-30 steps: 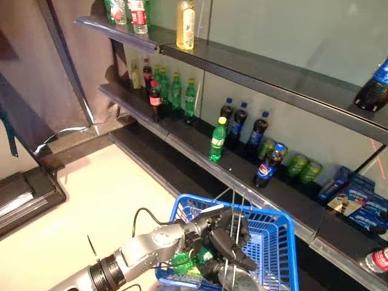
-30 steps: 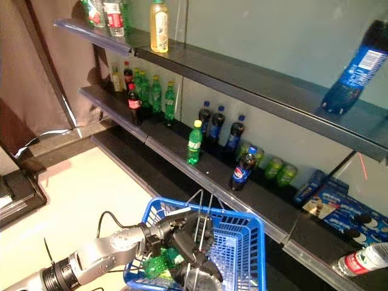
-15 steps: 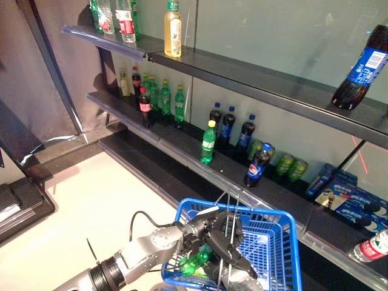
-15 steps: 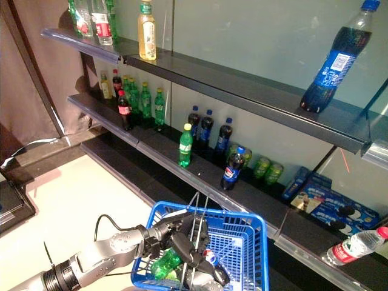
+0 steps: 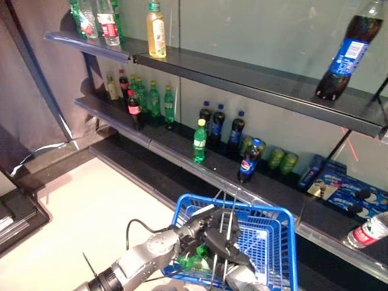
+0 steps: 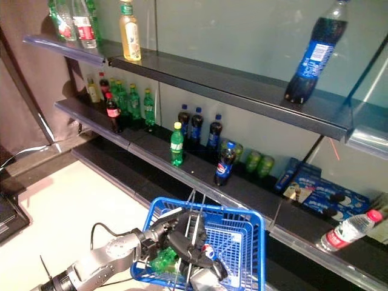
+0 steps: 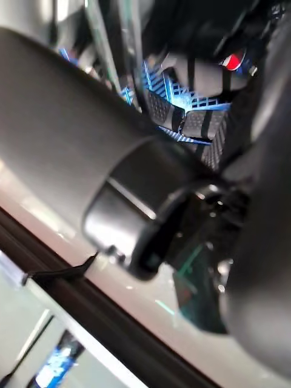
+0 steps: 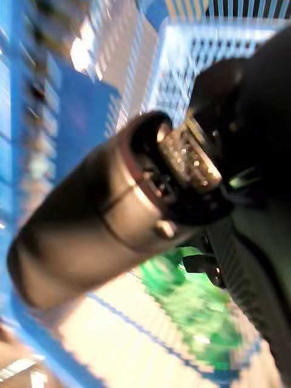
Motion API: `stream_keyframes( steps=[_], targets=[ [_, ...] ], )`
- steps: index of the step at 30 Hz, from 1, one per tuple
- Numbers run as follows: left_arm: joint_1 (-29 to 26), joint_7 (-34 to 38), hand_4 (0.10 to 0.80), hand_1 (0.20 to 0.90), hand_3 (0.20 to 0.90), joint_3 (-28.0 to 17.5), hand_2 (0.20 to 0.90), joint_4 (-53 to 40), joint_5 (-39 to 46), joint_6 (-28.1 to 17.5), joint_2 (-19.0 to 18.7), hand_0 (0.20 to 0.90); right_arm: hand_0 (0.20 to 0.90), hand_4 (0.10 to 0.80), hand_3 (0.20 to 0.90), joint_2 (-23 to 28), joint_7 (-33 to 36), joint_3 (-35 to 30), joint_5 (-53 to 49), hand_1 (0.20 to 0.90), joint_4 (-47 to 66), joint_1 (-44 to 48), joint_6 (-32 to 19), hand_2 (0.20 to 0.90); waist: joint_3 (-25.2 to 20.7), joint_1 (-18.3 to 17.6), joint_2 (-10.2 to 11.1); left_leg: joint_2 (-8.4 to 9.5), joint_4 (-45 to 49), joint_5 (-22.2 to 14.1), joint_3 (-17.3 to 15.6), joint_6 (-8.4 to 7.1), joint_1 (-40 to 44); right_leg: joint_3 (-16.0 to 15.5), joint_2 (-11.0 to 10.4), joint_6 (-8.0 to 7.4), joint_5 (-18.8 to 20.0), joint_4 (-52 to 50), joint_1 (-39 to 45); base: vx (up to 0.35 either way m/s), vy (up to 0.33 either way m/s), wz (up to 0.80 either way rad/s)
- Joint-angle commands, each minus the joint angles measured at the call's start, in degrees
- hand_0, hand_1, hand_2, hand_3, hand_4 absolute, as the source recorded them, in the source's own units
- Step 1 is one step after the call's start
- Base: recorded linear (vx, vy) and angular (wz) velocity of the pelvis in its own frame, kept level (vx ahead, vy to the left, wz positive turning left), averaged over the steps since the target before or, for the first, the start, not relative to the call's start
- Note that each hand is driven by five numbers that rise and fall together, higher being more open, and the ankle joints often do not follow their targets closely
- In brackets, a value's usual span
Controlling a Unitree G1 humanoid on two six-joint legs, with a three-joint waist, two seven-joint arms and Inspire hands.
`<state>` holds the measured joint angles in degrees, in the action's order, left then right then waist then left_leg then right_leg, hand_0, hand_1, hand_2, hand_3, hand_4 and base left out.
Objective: Pick up the drink and place into the basket.
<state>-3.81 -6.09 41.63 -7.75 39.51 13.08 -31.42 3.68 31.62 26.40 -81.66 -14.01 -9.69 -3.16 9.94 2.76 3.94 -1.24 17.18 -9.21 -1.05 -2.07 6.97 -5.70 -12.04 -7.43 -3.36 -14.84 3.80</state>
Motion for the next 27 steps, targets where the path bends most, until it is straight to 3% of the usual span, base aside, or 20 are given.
stream_keyframes(
  steps=[1, 10, 18, 21, 27],
  targets=[
    [-11.4, -7.4, 0.100, 0.300, 0.200, -14.8, 0.300, -14.5, 3.0, -27.6, 16.4, 0.300, 0.900, 0.800, 0.900, -0.4, -5.8, -2.9, 5.2, 0.900, 8.5, 0.7, -0.1, 0.900, -5.9, -0.5, -0.7, -1.15, 2.2, 6.8, 2.6, 1.49, -5.5, -2.7, -1.1, -0.65, 4.1, 3.9, 4.9, 0.051, -0.002, -0.03],
    [-5.5, -9.5, 0.100, 0.300, 0.200, -19.8, 0.300, -14.6, 4.1, -31.0, 16.3, 0.300, 0.900, 0.800, 0.900, 2.2, -12.8, -8.1, 9.2, 0.900, 18.0, -2.4, 3.0, 0.900, -5.3, -1.4, -0.6, -0.82, 1.7, 6.7, 2.4, 1.53, -5.0, -2.4, -0.9, -0.24, 3.7, 4.1, 4.9, 0.001, 0.000, 0.00],
    [-1.3, -11.2, 0.100, 0.300, 0.200, -24.8, 0.300, -15.5, 6.6, -30.3, 16.3, 0.300, 0.900, 0.800, 0.900, 2.8, -19.0, -12.0, 10.4, 0.900, 23.9, -4.8, 7.2, 0.900, -4.5, -1.4, -0.3, -0.64, 2.0, 6.7, 2.6, 1.52, -4.6, -2.7, -0.7, -0.01, 3.6, 3.9, 5.3, 0.000, 0.000, 0.00],
    [0.0, -9.9, 0.100, 0.300, 0.200, -26.8, 0.300, -15.5, 7.5, -29.4, 16.7, 0.300, 0.900, 0.800, 0.900, 2.7, -24.1, -12.4, 11.0, 0.900, 27.1, -5.4, 11.2, 0.900, -4.2, -1.2, -0.1, -0.67, 2.0, 6.7, 2.7, 1.40, -4.6, -2.9, -0.6, 0.03, 3.6, 4.0, 5.6, 0.000, 0.000, 0.00],
    [3.0, -6.3, 0.100, 0.300, 0.200, -29.2, 0.300, -14.9, 7.2, -28.8, 17.0, 0.300, 0.900, 0.800, 0.900, 3.3, -29.9, -12.1, 11.7, 0.900, 32.0, -7.0, 11.9, 0.900, -3.6, -1.0, 0.3, -0.94, 1.3, 6.9, 2.7, 1.14, -4.3, -3.0, -0.3, -0.03, 3.5, 4.3, 5.6, -0.042, -0.032, 0.01]
  ],
)
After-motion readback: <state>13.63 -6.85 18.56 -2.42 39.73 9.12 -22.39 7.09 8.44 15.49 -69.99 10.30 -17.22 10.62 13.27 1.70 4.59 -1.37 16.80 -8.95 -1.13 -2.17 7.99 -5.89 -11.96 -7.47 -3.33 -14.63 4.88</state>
